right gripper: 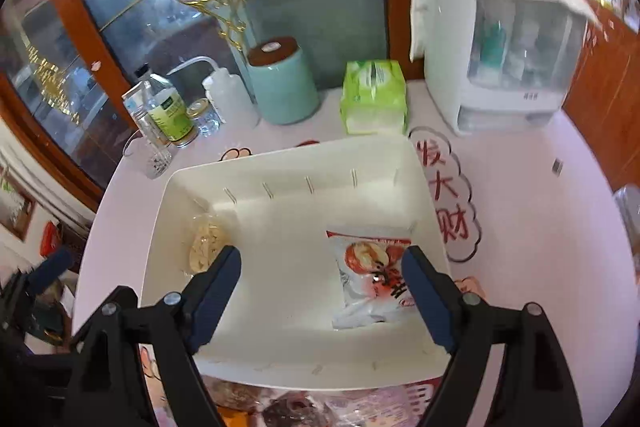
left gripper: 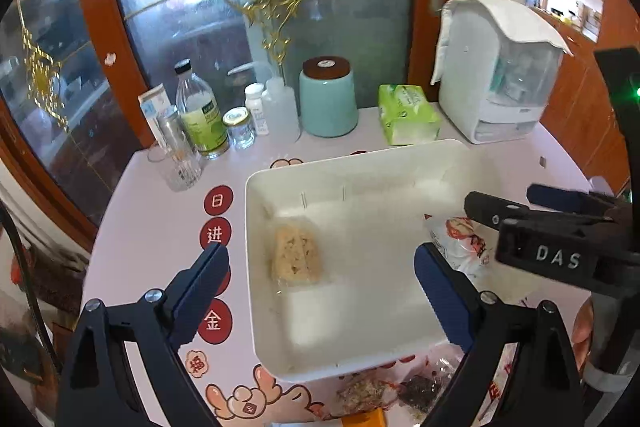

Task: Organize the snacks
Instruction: 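Withdraw both grippers from the tray back to the snack pile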

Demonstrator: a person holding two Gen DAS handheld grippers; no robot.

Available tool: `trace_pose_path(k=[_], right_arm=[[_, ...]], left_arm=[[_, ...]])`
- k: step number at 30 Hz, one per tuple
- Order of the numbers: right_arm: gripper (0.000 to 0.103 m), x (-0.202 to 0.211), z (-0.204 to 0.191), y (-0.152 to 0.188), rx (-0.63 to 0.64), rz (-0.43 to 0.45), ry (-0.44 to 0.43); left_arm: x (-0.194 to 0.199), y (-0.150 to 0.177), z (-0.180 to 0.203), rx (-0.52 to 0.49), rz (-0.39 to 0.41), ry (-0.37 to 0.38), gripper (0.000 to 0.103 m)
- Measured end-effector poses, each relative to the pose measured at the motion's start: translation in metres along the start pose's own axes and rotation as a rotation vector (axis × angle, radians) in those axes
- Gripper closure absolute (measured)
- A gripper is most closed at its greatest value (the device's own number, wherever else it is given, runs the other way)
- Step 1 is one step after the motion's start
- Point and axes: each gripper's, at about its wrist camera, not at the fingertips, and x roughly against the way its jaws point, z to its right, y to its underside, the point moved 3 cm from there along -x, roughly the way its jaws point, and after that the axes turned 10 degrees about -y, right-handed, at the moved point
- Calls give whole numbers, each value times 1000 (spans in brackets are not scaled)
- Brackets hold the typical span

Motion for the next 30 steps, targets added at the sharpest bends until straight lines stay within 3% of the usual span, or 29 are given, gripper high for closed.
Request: trace_pose_path(k=[3, 8, 15, 22, 30], right_arm=[[20, 12, -5, 7, 36, -1, -10], [20, 33, -7, 23, 60, -15, -13], [20, 83, -15, 54, 112, 1, -30], [20, 142, -26, 101, 167, 43, -36], [20, 179, -21, 159, 153, 31, -65]], left_arm=[[17, 4, 5, -24, 21, 2, 9], [48, 13, 1, 23, 34, 15, 9], [96, 40, -4, 37, 67, -16, 9], [143, 73, -6, 50, 80, -15, 5], [170, 117, -8, 77, 43, -6, 5]])
